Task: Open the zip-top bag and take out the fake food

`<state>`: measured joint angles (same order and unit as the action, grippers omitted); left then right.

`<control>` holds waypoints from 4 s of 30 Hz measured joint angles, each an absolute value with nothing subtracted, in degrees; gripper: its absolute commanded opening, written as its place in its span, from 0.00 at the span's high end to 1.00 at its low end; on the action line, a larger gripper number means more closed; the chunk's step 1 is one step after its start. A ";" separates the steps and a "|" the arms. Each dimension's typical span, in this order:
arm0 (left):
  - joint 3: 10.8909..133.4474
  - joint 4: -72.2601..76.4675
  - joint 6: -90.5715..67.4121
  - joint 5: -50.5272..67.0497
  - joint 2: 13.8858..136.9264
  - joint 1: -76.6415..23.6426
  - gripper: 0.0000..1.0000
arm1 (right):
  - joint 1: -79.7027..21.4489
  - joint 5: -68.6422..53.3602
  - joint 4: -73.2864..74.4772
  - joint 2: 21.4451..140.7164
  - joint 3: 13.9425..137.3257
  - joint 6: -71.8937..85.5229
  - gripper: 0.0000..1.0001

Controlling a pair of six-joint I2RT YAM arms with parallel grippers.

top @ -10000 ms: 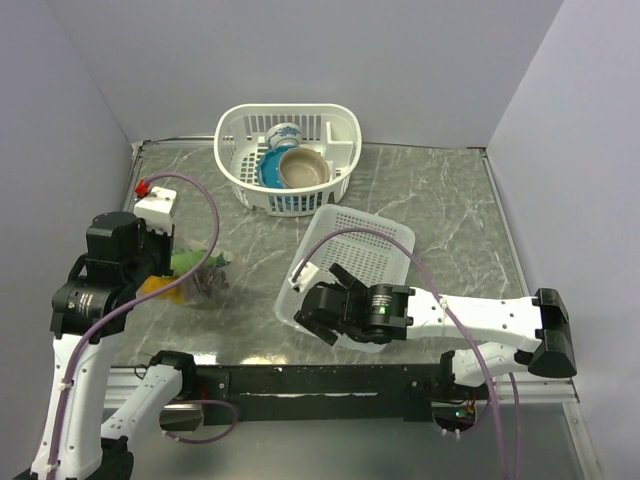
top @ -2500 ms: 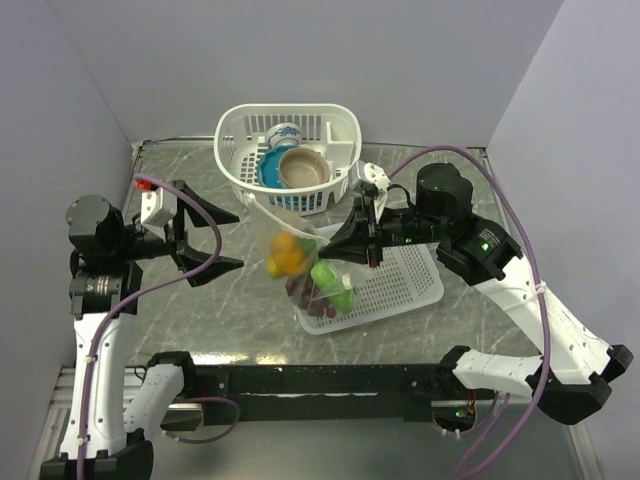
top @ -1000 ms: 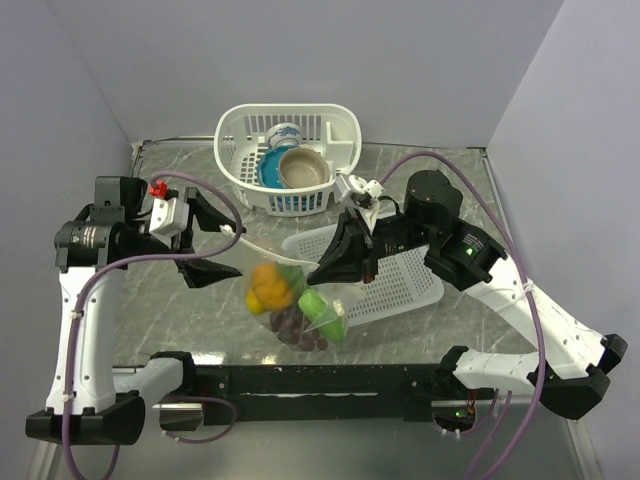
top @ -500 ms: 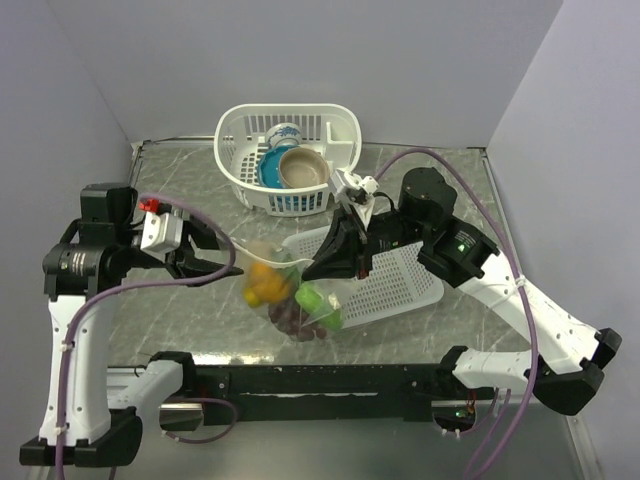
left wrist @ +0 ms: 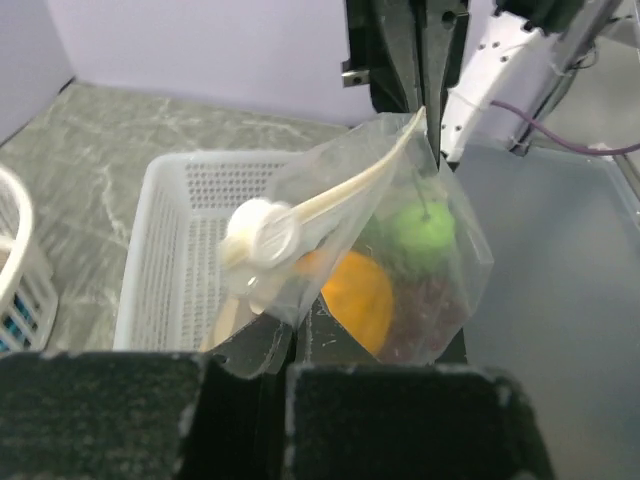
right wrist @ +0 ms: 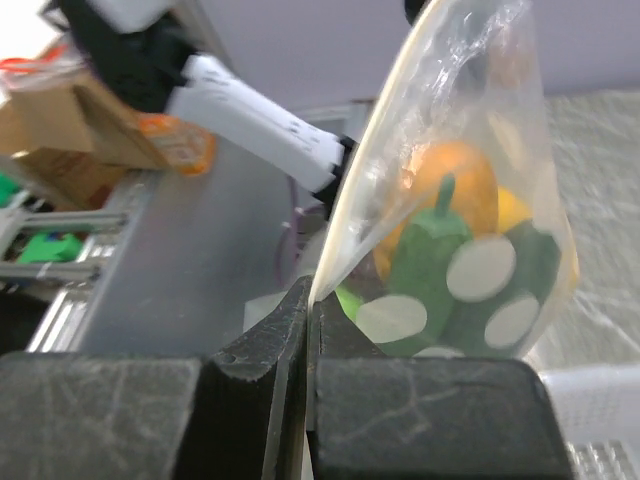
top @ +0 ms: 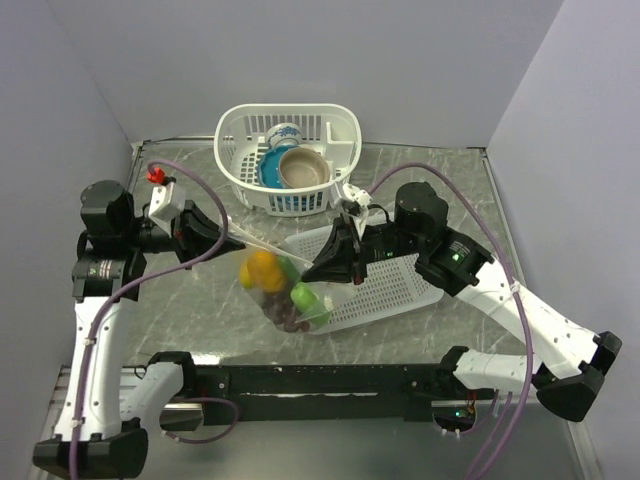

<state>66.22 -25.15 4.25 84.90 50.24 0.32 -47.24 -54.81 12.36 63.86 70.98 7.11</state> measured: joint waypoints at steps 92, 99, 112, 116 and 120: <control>57.06 21.71 -31.55 82.50 69.10 37.06 0.01 | -56.55 -24.51 6.50 117.84 96.97 -11.57 1.00; 64.69 -17.89 10.37 67.18 65.58 24.29 0.01 | -48.93 -32.49 5.04 113.38 92.88 -6.79 1.00; 69.60 -68.79 62.30 69.28 76.55 35.48 0.01 | -48.69 -34.22 4.91 114.59 92.68 -4.19 1.00; 60.64 -73.28 73.32 69.56 72.51 35.42 0.01 | -46.85 -34.44 4.95 114.72 92.55 -3.57 1.00; 56.25 -75.72 80.60 70.74 70.39 35.42 0.01 | -44.82 -35.94 5.08 115.66 93.14 -2.61 1.00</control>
